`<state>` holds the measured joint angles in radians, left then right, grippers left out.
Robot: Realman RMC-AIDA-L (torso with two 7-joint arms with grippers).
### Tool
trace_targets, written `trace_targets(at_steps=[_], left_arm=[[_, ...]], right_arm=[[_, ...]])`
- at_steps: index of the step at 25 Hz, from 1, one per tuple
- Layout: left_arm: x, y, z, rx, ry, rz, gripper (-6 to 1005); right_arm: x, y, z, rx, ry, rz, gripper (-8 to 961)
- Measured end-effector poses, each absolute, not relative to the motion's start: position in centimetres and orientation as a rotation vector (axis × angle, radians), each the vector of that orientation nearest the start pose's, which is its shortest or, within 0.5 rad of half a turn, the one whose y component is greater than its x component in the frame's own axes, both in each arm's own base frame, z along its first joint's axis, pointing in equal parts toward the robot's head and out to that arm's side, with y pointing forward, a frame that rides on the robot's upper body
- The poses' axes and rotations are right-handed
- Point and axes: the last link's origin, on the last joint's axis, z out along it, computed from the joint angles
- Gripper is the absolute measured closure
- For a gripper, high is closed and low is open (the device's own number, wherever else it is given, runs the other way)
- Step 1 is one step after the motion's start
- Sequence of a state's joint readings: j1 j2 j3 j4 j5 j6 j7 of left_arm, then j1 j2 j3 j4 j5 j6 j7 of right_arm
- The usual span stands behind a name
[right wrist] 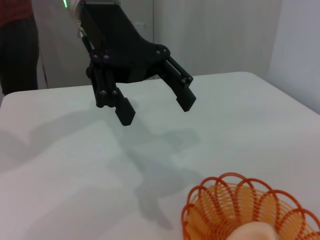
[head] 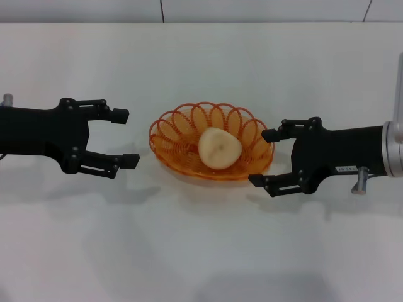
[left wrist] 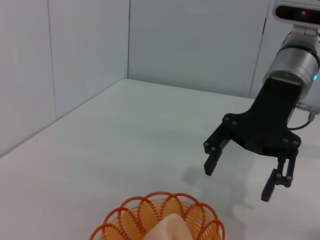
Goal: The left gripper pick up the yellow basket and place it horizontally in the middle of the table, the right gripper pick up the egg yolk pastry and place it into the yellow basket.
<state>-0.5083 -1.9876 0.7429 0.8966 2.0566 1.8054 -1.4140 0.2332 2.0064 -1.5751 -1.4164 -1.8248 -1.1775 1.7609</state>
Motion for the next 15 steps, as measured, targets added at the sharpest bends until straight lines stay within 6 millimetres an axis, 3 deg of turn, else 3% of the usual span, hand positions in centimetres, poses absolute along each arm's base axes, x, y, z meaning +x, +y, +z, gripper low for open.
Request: trace_targets(at_steps=[15], left_arm=[[-25.46,31.87,6.15,-2.921,-0.339,-0.507,112]], right_arm=[[17.74,29.97,-1.77,-2.867,0.186,0.304,139]])
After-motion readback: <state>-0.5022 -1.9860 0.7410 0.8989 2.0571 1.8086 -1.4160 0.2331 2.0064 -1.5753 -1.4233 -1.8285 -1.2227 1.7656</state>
